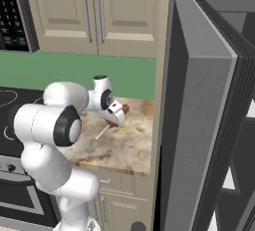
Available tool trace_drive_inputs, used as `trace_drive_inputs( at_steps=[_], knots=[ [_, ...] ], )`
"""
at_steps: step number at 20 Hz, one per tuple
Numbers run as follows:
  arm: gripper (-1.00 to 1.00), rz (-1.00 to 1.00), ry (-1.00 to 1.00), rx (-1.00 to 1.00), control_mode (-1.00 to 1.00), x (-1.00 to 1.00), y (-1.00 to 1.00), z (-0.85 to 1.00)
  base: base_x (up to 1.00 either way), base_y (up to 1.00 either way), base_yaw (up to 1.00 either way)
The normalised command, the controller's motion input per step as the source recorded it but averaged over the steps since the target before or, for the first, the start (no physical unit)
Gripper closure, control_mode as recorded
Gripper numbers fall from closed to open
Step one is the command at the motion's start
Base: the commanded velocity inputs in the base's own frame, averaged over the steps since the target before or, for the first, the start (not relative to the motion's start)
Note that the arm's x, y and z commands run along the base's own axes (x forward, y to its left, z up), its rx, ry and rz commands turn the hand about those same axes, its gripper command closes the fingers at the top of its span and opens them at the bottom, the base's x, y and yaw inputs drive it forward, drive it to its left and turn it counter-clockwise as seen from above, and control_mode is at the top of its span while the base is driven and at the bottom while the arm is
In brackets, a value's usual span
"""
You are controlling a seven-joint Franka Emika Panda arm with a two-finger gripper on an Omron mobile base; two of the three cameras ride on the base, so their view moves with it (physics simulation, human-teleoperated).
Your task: Store the kebab skewer in the freezer for long-term storage. Close the freezer door after placing the cooked food.
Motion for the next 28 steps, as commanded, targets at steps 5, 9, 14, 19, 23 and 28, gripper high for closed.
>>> trace_drive_inputs(
  at_steps=[5,9,14,19,23,28],
  knots=[
    [1.00,0.43,0.00,0.00,-1.00,-0.46,-0.27,0.33,0.00,0.00,0.00],
    [1.00,0.37,0.01,0.00,-1.00,-0.51,-0.03,0.29,0.00,0.00,0.00],
    [1.00,0.11,0.00,0.03,-1.00,-0.51,0.07,0.39,0.00,0.00,0.00],
    [1.00,-0.01,0.00,0.04,-1.00,-0.45,0.06,0.39,0.00,0.00,0.00],
    [1.00,-0.03,0.00,0.02,-1.00,-0.50,0.02,0.29,0.00,0.00,0.00],
    [1.00,-0.01,0.00,0.00,-1.00,-0.35,0.03,0.27,0.00,0.00,0.00]
  ],
)
